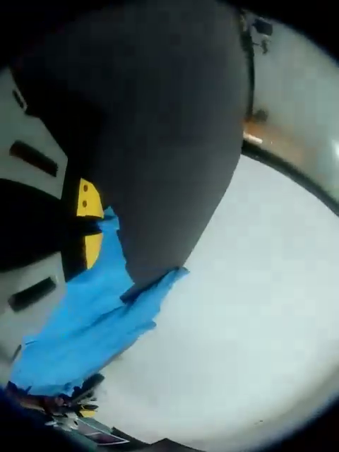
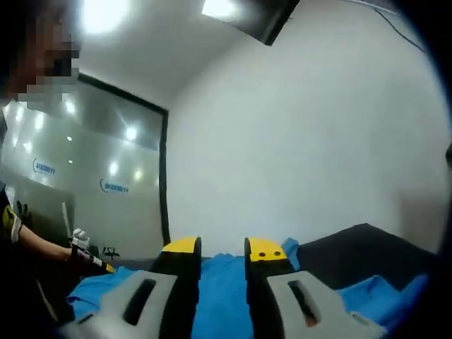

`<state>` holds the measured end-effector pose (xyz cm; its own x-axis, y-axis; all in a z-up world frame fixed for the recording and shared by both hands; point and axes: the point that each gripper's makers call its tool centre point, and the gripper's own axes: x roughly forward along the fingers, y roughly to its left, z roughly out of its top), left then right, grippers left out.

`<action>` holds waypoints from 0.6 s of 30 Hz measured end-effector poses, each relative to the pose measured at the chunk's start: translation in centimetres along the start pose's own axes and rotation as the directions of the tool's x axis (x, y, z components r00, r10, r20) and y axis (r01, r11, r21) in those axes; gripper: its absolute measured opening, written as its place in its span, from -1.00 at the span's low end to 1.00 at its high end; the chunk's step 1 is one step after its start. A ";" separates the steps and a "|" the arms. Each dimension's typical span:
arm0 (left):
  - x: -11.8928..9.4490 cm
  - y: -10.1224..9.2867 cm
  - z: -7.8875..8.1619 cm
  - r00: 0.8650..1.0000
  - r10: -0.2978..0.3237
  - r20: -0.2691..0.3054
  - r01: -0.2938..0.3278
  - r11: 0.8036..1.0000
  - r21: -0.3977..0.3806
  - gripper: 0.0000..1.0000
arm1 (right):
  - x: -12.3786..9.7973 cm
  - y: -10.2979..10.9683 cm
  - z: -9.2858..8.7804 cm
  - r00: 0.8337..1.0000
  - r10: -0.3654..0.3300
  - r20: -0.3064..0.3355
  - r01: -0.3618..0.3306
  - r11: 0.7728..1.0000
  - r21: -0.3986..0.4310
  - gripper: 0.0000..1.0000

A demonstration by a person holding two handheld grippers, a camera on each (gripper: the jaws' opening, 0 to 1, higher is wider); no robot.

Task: Spread out the cloth and fold it

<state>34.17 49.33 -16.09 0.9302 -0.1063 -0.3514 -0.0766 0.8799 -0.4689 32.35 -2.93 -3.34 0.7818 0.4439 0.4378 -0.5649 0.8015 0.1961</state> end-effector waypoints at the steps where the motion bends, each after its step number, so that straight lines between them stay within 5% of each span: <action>1: -0.1 -0.2 0.4 1.000 -0.029 0.009 0.029 0.998 -0.053 -0.87 | 0.0 -0.1 0.0 1.000 -0.003 0.001 0.003 1.000 0.005 -0.56; 4: -1.8 -0.6 4.0 0.976 -0.132 0.174 0.171 0.958 -0.231 -0.87 | 0.0 -0.2 -0.1 1.000 -0.009 -0.002 0.009 1.000 0.005 -0.56; 7: -3.9 -1.4 5.8 0.947 -0.198 0.253 0.270 0.917 -0.293 -0.87 | 0.0 -0.3 -0.1 1.000 -0.011 -0.005 0.011 1.000 0.001 -0.56; 9: -5.0 -2.9 6.2 0.932 -0.209 0.296 0.296 0.910 -0.291 -0.87 | 0.0 -0.3 -0.1 1.000 -0.012 -0.001 0.012 1.000 0.000 -0.56; 11: -6.2 -6.9 6.4 0.909 -0.244 0.337 0.335 0.910 -0.244 -0.87 | 0.0 -0.3 0.0 1.000 -0.013 0.000 0.013 1.000 0.002 -0.56; 13: -7.3 -13.7 5.9 0.872 -0.355 0.338 0.399 0.915 -0.067 -0.87 | 0.0 -0.3 -0.1 1.000 -0.014 -0.001 0.014 1.000 0.000 -0.56; 14: -7.7 -17.5 5.0 0.844 -0.434 0.315 0.439 0.897 0.061 -0.87 | 0.0 -0.3 -0.1 1.000 -0.016 -0.003 0.016 1.000 -0.002 -0.56; 15: -8.1 -21.0 2.3 0.828 -0.514 0.225 0.486 0.857 0.171 -0.87 | 0.0 -0.4 -0.2 1.000 -0.019 -0.006 0.019 1.000 -0.004 -0.56; 16: -8.4 -23.3 -1.7 0.825 -0.561 0.066 0.539 0.817 0.207 -0.87 | 0.0 -0.5 -0.2 1.000 -0.023 -0.010 0.023 1.000 -0.007 -0.56; 18: -8.0 -24.2 -9.9 0.833 -0.500 -0.238 0.548 0.807 0.221 -0.87 | -0.1 -0.5 -0.1 1.000 -0.027 -0.006 0.027 1.000 -0.008 -0.57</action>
<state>25.06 24.34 -9.97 0.7275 -0.6385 -0.2511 0.5270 0.7543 -0.3915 32.59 -3.27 -3.59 0.7984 0.4247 0.4269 -0.5415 0.8165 0.2005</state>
